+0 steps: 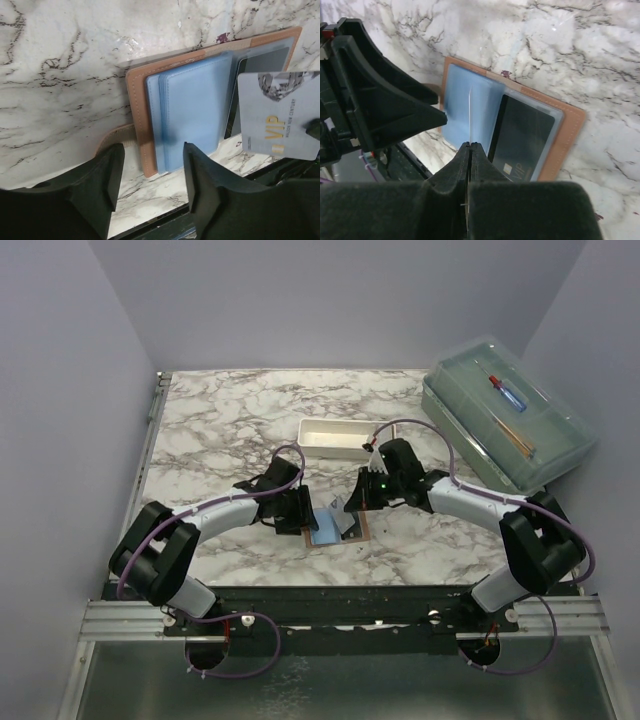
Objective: Put the credit cards into the card holder
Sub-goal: Insert the credit card into the card holder.
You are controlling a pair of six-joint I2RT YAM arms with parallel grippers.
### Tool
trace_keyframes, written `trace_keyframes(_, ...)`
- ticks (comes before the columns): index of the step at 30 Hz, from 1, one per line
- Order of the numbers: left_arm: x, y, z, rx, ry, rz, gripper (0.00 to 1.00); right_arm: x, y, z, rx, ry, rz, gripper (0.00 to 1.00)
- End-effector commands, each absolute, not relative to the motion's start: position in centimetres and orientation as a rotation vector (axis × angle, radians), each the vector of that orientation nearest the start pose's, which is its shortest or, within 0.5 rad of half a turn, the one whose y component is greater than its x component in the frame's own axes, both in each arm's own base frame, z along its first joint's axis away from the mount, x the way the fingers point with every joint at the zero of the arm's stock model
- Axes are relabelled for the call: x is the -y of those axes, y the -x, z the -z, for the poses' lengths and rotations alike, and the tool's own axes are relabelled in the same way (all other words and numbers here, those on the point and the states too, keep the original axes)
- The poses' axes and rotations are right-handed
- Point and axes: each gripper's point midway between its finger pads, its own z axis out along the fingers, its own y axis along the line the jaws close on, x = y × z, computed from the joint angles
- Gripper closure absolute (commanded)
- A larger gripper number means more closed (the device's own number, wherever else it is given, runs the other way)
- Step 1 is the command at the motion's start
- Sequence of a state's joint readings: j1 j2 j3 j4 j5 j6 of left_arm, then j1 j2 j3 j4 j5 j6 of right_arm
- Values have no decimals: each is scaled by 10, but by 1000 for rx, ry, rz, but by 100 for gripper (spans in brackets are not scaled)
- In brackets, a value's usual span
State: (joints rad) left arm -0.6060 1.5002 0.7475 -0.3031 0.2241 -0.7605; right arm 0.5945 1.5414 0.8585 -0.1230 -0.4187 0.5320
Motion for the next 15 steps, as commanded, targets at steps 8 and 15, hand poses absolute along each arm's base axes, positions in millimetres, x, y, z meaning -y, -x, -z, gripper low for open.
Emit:
trace_keyframes(8, 205, -216, 15, -2830, 184, 485, 60, -282, -244, -77, -2486, 241, -1136, 100)
trace_keyframes(15, 206, -215, 14, -2830, 182, 492, 63, -273, -240, -75, -2491, 199, -1137, 100)
